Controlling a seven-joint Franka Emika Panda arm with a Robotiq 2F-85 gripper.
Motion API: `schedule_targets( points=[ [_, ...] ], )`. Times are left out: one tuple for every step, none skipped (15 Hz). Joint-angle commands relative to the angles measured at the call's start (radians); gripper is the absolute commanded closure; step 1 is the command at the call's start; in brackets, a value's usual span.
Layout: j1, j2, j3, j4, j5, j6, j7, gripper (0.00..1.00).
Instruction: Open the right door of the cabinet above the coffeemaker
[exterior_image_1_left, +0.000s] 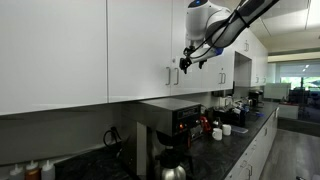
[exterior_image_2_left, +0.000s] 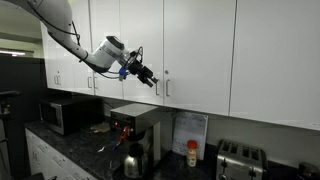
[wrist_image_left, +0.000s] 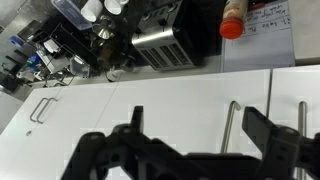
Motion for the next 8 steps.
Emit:
schedule_targets(
  points=[
    [0.025,0.003,-0.029,0.003,-0.03,0.009,0.022,0.0],
    [0.025,0.009,-0.035,0.008,-0.03,0.019,0.021,0.0],
    [0.024,0.017,-0.04,0.018,-0.038,0.021,0.028,0.0],
    [0.024,0.025,-0.044,0.029,-0.047,0.028,0.033,0.0],
    [0.024,0.03,-0.048,0.037,-0.059,0.027,0.038,0.0],
    [0.022,0.037,-0.053,0.048,-0.075,0.035,0.047,0.0],
    [0.022,0.045,-0.057,0.058,-0.095,0.041,0.062,0.0],
    [0.022,0.049,-0.061,0.066,-0.108,0.044,0.072,0.0]
  ],
)
